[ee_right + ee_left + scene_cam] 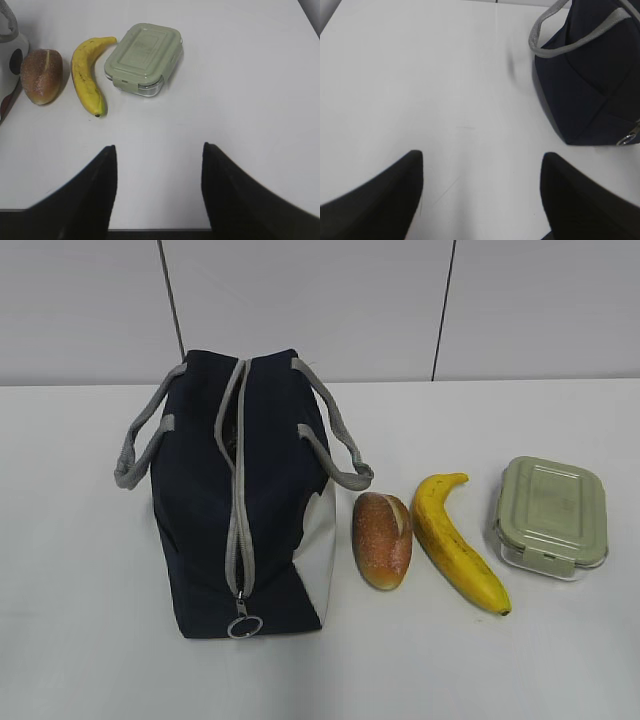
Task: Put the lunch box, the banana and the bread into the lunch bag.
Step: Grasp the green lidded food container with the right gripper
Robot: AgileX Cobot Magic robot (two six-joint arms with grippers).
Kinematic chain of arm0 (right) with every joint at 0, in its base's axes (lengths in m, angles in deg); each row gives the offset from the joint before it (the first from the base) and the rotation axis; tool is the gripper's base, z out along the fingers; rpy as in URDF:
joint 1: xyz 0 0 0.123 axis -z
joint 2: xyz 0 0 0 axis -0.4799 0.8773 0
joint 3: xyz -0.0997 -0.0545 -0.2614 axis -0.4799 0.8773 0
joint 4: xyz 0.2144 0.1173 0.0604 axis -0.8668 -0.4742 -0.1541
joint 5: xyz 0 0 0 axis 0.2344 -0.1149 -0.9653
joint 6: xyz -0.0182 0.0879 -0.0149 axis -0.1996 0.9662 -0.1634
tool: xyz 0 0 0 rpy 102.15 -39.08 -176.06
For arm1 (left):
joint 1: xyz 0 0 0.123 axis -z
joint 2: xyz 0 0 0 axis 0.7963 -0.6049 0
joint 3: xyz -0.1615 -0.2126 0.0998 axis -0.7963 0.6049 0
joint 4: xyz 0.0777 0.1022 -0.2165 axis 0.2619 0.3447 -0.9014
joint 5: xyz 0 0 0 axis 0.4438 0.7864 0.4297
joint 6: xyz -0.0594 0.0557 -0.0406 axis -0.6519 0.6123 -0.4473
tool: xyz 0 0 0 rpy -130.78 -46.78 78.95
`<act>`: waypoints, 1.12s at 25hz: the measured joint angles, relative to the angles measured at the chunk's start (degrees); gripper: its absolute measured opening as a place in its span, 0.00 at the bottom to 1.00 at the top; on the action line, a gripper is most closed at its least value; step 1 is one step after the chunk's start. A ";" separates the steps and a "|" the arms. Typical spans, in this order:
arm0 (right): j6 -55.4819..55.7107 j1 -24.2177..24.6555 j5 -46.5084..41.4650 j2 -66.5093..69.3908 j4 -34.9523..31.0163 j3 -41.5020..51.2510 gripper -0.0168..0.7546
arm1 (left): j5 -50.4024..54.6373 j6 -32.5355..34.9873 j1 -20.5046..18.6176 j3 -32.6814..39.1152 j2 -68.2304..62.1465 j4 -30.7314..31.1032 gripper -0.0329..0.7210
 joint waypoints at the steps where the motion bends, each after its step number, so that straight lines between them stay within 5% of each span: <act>1: 0.00 0.00 0.00 0.00 0.00 0.00 0.55 | 0.00 0.00 0.00 0.00 0.00 0.00 0.70; 13: 0.00 0.00 0.00 0.00 0.00 0.00 0.55 | -10.92 0.00 0.00 -8.10 -18.22 -5.98 0.70; 28: 0.00 0.00 0.04 0.00 0.00 0.00 0.55 | -9.24 0.00 1.16 -22.23 -53.69 -12.74 0.70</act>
